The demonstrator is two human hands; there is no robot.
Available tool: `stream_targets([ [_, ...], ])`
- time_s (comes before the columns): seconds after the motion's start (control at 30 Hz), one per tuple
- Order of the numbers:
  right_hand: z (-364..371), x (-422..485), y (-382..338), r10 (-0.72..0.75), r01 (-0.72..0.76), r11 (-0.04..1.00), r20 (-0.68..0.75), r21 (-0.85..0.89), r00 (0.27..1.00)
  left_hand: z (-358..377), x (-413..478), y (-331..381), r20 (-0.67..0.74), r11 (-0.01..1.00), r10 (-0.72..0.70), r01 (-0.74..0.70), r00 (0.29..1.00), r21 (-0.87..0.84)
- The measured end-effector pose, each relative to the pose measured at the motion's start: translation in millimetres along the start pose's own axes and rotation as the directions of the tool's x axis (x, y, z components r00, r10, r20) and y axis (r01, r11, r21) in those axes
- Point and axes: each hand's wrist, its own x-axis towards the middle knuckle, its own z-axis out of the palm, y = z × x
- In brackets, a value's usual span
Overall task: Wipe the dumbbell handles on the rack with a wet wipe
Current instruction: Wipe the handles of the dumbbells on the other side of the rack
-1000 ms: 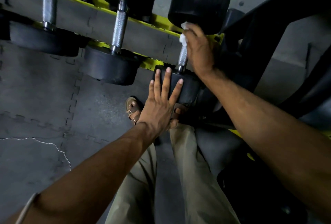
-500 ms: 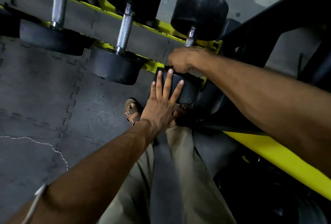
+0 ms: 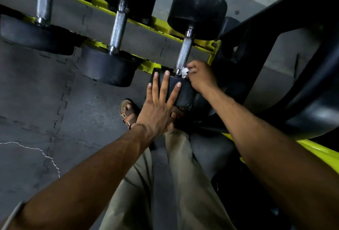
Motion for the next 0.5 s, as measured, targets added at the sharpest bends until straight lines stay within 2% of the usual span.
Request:
stream_targets([
  [0.07, 2, 4, -2, 0.082, -0.099, 0.975, 0.088, 0.197, 0.993, 0, -1, 0, 0.003, 1.0, 0.003, -0.003, 1.0, 0.009],
  [0.13, -7, 13, -16, 0.111, -0.18, 0.884, 0.181, 0.432, 0.977, -2, -1, -1, 0.014, 1.0, 0.005, -0.005, 1.0, 0.013],
  [0.17, -12, 20, -25, 0.122, -0.239, 0.795, 0.239, 0.558, 0.963, -2, -1, -1, 0.016, 1.0, 0.007, -0.007, 1.0, 0.017],
  [0.23, -20, 38, -39, 0.113, -0.33, 0.497, 0.317, 0.802, 0.942, -3, -1, 0, 0.02, 1.0, 0.008, -0.008, 1.0, 0.023],
  [0.27, -22, 47, -46, 0.111, -0.351, 0.331, 0.333, 0.876, 0.936, -3, -1, 1, 0.032, 0.999, 0.007, -0.008, 0.999, 0.033],
  [0.3, -24, 53, -54, 0.117, -0.354, 0.215, 0.336, 0.91, 0.935, -3, -1, 1, 0.047, 0.999, 0.005, -0.007, 0.999, 0.049],
  [0.33, -22, 57, -59, 0.149, -0.346, 0.155, 0.324, 0.925, 0.934, -3, 0, 0, 0.062, 0.998, 0.001, -0.005, 0.998, 0.062],
  [0.37, -18, 56, -63, 0.166, -0.315, 0.133, 0.292, 0.94, 0.942, -4, 1, 0, 0.071, 0.998, 0.001, -0.006, 0.997, 0.069],
  [0.43, -7, 53, -67, 0.213, -0.25, 0.15, 0.216, 0.957, 0.953, -8, 0, 1, 0.095, 0.998, 0.004, -0.01, 0.996, 0.056],
  [0.47, -2, 51, -65, 0.25, -0.182, 0.221, 0.125, 0.958, 0.96, -9, -1, 2, 0.104, 0.999, 0.01, -0.014, 0.995, 0.045],
  [0.5, 4, 52, -61, 0.309, -0.1, 0.342, -0.011, 0.935, 0.951, -9, 0, 1, 0.11, 0.999, 0.013, -0.017, 0.994, 0.039],
])
